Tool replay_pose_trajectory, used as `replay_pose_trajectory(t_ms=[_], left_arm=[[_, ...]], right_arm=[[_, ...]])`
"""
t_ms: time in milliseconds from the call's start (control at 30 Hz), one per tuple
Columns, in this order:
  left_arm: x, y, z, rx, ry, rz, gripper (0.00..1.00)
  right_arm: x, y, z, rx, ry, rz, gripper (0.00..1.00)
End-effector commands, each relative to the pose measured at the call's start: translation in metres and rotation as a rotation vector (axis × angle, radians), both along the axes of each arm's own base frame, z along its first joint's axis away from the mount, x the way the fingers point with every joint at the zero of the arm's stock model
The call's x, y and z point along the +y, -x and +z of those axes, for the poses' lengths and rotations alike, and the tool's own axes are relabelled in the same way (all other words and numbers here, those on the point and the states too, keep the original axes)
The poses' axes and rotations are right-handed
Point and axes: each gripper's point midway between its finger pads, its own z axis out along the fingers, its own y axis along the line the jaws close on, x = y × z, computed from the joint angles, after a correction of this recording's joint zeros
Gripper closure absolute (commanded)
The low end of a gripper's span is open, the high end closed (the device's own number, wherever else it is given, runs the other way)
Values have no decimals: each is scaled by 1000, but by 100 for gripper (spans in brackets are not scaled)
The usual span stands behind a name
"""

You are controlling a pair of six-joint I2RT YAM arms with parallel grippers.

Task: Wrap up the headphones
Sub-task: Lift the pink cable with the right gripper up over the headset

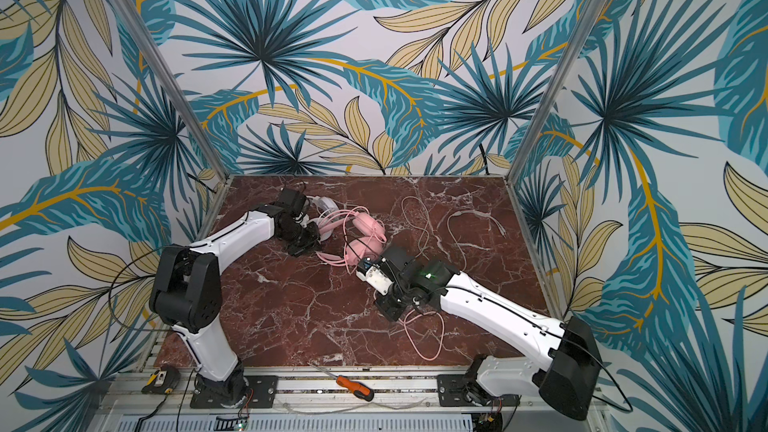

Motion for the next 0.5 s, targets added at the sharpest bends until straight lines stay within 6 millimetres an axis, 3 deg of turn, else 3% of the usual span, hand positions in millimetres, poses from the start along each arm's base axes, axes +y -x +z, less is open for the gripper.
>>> replay_pose_trajectory(t_ms=[0,167,467], left_arm=[[-6,-25,22,-80,36,25,100],[-13,-28,30,-102,39,16,100],[-25,-11,41,-118,-23,-28,100]], right_arm=[[7,-3,9,-6,-13,102,100],[16,-14,22,32,-16,185,100],[34,-11,51,51,-99,328,100]])
